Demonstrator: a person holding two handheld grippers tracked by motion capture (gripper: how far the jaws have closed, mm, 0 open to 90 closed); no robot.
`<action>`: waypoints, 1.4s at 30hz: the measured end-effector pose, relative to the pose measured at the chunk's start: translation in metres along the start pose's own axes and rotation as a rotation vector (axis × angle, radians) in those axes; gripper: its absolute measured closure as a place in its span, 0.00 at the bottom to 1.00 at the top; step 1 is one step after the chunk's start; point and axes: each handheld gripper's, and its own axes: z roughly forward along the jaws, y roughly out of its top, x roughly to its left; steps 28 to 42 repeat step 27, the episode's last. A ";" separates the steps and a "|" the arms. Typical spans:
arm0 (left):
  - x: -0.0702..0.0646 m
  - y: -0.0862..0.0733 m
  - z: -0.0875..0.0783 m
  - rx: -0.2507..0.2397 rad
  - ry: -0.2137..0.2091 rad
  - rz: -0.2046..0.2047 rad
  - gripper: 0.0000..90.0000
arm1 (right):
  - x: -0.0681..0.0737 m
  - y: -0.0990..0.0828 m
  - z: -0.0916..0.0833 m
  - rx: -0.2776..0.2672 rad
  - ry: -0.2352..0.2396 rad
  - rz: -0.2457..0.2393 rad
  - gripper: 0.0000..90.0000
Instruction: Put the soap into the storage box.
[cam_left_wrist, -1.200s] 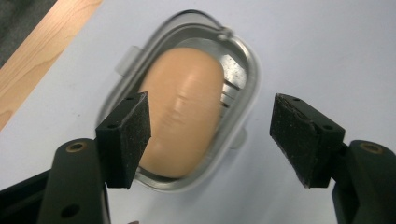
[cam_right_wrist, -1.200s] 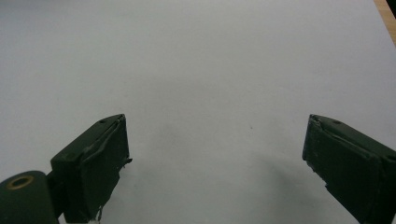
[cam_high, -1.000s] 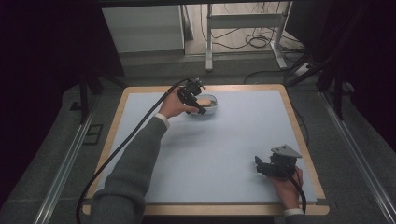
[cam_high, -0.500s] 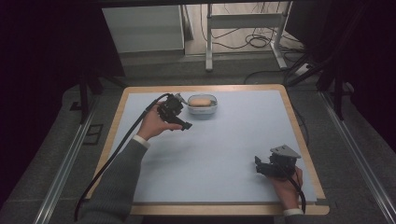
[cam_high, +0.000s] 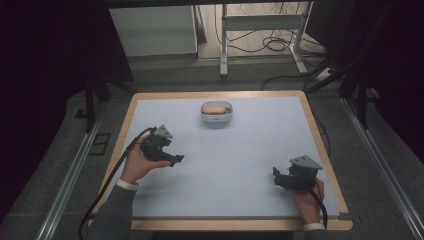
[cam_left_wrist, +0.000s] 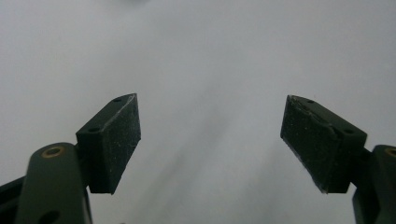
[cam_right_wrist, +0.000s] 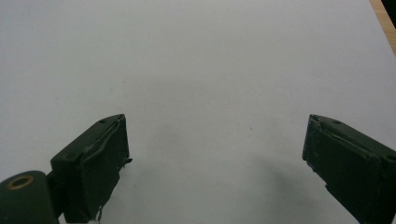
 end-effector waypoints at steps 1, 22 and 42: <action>-0.001 -0.005 0.000 -0.007 -0.001 -0.007 0.23 | 0.000 0.000 0.000 0.000 -0.001 0.000 0.08; -0.004 -0.075 -0.002 -0.032 0.042 -0.124 0.21 | 0.001 0.000 0.000 -0.007 0.000 -0.006 0.08; -0.001 -0.078 -0.005 -0.049 0.045 -0.143 0.21 | -0.002 0.000 0.000 -0.007 0.018 0.013 0.08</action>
